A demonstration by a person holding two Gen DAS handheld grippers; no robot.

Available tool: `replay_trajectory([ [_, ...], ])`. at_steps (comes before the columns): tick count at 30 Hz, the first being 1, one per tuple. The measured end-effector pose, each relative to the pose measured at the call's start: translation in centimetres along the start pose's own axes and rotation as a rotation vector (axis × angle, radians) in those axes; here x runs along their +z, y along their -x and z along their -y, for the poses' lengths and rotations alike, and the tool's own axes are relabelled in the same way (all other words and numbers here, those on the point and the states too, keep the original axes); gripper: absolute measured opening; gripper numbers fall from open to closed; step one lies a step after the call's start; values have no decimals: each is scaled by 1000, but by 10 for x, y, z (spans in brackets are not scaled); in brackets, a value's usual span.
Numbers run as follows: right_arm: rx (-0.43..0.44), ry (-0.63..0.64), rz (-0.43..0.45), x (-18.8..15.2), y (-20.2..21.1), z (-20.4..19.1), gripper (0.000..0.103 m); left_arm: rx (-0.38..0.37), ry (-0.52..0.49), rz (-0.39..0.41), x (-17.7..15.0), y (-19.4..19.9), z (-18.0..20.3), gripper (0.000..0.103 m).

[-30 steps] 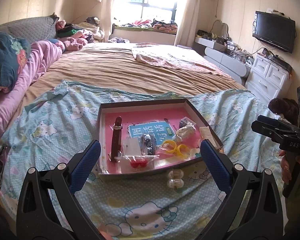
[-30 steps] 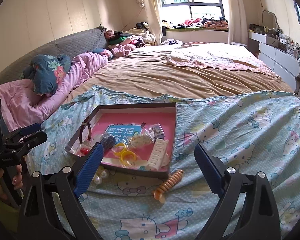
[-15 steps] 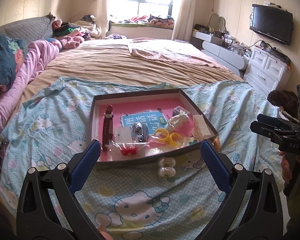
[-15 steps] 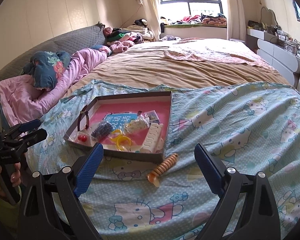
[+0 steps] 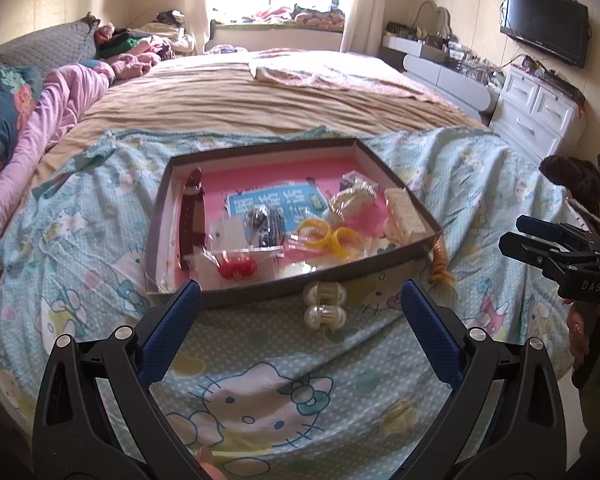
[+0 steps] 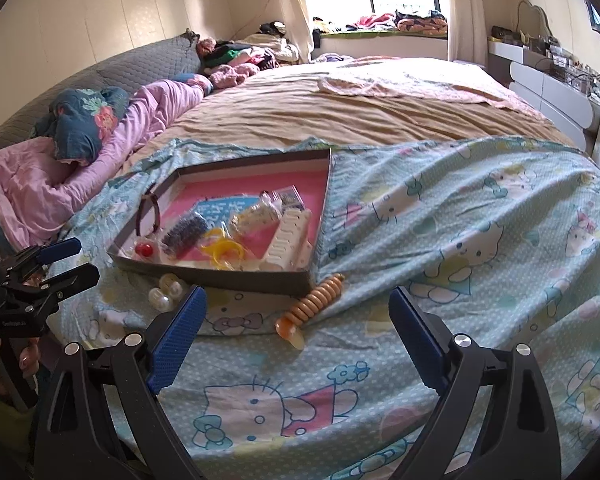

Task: Organize jewelry
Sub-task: 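Withdraw both open tools back from the tray, then grasp the orange coiled bead bracelet with the right tool while the left tool grasps the white pearl balls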

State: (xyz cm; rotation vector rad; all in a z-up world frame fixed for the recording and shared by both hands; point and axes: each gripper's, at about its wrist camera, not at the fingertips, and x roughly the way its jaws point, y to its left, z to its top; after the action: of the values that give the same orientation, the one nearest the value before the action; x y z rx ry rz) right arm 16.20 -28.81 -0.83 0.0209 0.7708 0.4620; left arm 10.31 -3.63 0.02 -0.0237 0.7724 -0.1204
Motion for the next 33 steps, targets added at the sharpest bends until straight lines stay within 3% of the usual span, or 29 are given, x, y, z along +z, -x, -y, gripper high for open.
replay_trajectory([
  [14, -49, -29, -100, -16, -61, 4, 91, -5, 50, -92, -17, -42, -8, 93],
  [25, -100, -4, -160, -20, -96, -4, 55, -29, 51, -125, -22, -65, 0, 93],
  [29, -108, -25, -147, -22, -92, 5, 31, -27, 45, -133, -22, -75, 4, 93],
  [33, -86, -54, -145, -25, -86, 16, 27, -23, 50, -144, -23, -82, 5, 93],
])
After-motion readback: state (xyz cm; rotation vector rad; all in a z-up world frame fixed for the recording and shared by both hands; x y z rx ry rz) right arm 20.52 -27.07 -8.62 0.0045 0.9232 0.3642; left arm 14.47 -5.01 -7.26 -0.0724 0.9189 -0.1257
